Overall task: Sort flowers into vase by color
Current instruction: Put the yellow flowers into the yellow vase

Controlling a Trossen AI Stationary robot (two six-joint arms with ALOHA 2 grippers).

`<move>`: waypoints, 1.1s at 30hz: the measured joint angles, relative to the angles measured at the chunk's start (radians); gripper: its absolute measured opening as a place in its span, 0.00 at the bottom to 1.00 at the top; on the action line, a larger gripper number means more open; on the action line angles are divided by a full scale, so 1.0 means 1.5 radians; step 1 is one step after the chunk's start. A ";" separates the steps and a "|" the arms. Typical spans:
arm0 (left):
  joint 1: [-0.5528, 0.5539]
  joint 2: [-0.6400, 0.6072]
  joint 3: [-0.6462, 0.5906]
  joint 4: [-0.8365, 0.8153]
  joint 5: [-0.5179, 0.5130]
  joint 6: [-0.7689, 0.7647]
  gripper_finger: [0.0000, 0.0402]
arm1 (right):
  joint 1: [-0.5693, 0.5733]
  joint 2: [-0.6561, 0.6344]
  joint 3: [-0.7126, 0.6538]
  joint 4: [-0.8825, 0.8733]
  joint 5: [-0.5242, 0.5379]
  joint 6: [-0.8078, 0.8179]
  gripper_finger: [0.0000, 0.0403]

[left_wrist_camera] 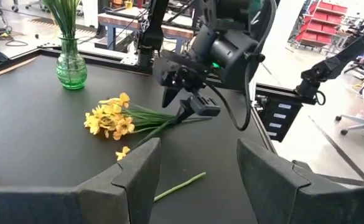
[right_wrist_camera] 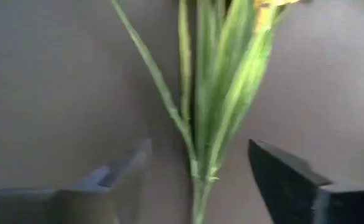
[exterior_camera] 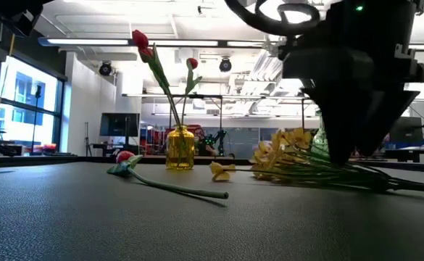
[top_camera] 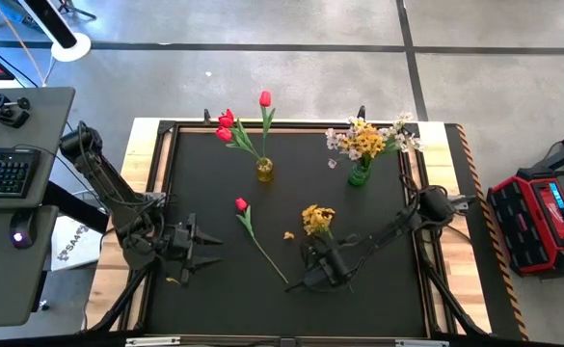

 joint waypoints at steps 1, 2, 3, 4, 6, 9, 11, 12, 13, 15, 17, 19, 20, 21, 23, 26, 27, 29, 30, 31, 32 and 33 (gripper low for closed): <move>-0.001 0.000 0.000 0.000 0.000 0.000 0.50 | 0.000 0.001 0.000 0.005 0.000 -0.003 0.68; -0.003 0.000 0.000 0.000 0.000 0.000 0.50 | -0.003 0.001 -0.003 0.014 0.000 -0.003 0.71; -0.004 0.000 0.000 0.000 0.000 -0.001 0.50 | -0.005 0.001 -0.008 0.028 -0.001 -0.004 0.73; -0.006 0.000 0.000 0.000 0.000 -0.004 0.50 | -0.008 0.001 -0.015 0.043 -0.004 -0.008 0.75; -0.009 0.000 0.000 0.000 0.000 -0.007 0.50 | -0.015 0.002 -0.028 0.075 -0.020 -0.028 0.76; -0.013 0.000 0.000 0.000 0.000 -0.012 0.50 | -0.028 0.002 -0.048 0.103 -0.030 -0.037 0.75; -0.015 0.000 0.000 0.000 0.000 -0.012 0.50 | -0.037 0.001 -0.056 0.108 -0.037 -0.042 0.74; -0.016 0.000 0.000 0.000 0.000 -0.012 0.50 | -0.042 0.001 -0.058 0.109 -0.041 -0.047 0.72; -0.016 0.000 0.000 0.000 0.000 -0.012 0.50 | -0.048 0.001 -0.059 0.110 -0.046 -0.055 0.70; -0.016 0.001 0.000 0.000 0.000 -0.012 0.50 | -0.057 0.000 -0.065 0.123 -0.058 -0.071 0.65; -0.016 0.001 0.000 0.001 0.000 -0.012 0.50 | -0.066 -0.001 -0.067 0.129 -0.075 -0.080 0.59; -0.016 0.001 0.000 0.000 0.000 -0.012 0.50 | -0.074 -0.001 -0.067 0.132 -0.089 -0.084 0.52; -0.016 0.001 0.000 0.000 0.000 -0.012 0.50 | -0.076 -0.001 -0.067 0.133 -0.091 -0.085 0.48; -0.016 0.001 0.000 -0.001 0.000 -0.011 0.50 | -0.077 -0.001 -0.067 0.133 -0.090 -0.085 0.44; -0.016 0.001 0.000 -0.001 0.000 -0.011 0.50 | -0.079 -0.001 -0.067 0.130 -0.087 -0.088 0.35; -0.017 0.001 0.000 -0.002 0.000 -0.012 0.50 | -0.078 0.000 -0.067 0.125 -0.081 -0.109 0.21; -0.017 0.001 0.000 -0.002 0.000 -0.011 0.50 | -0.078 -0.002 -0.067 0.115 -0.083 -0.109 0.16; -0.017 0.001 0.000 -0.003 0.000 -0.011 0.50 | -0.074 -0.009 -0.070 0.073 -0.090 -0.099 0.07; -0.017 0.001 0.000 -0.002 0.000 -0.011 0.50 | -0.072 -0.014 -0.072 0.050 -0.088 -0.089 0.04; -0.017 0.001 0.000 -0.003 0.000 -0.011 0.50 | -0.069 -0.020 -0.072 0.035 -0.084 -0.081 0.02; -0.017 0.001 0.000 -0.003 0.000 -0.011 0.50 | -0.066 -0.028 -0.072 0.025 -0.082 -0.069 0.03; -0.017 0.001 0.000 -0.003 0.000 -0.011 0.50 | -0.062 -0.035 -0.070 0.017 -0.072 -0.059 0.05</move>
